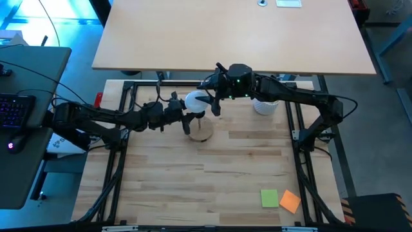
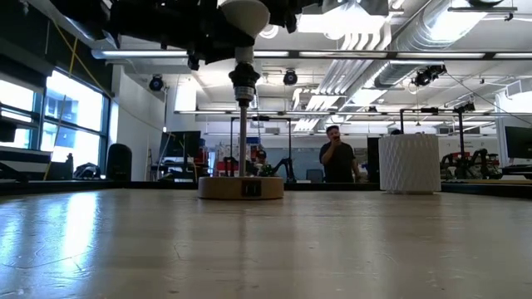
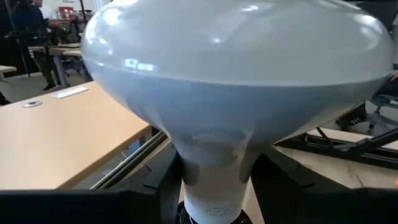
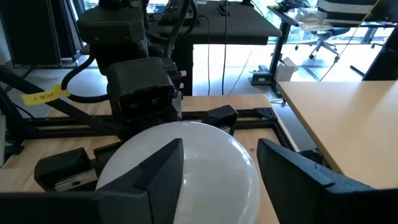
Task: Screw lightbulb
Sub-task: Insert the lightbulb into the brown lamp
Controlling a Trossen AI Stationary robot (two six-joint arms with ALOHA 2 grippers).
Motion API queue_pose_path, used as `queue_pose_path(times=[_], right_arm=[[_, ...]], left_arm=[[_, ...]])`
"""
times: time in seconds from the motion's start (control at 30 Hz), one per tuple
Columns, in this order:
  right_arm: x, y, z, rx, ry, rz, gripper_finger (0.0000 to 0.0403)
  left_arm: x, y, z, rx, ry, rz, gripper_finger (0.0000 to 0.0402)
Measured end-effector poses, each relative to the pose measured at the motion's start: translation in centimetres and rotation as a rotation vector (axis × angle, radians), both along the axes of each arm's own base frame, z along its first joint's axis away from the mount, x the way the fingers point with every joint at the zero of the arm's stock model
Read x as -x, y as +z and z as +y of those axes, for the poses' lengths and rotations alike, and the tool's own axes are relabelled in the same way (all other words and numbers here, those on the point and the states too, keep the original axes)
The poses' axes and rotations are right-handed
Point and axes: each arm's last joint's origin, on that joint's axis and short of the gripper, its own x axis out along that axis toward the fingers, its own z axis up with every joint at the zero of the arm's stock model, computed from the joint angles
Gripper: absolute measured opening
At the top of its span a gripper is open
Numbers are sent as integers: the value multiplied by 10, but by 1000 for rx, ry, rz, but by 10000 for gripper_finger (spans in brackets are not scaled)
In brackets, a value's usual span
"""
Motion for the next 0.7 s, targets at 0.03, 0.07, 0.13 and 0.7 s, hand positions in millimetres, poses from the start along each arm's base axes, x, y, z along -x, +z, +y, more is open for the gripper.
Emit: queue_pose_path(times=[0.03,0.07,0.13,0.7], right_arm=[[0,0,0,-2,0,4,204],[1,-1,0,-3,0,9,204],[1,-1,0,-4,0,21,204],[15,13,4,68,-71,3,204]], left_arm=[[0,0,0,0,0,-1,149],[0,0,0,1,0,-2,149],[1,1,0,1,-1,-5,149],[1,0,0,10,7,7,147]])
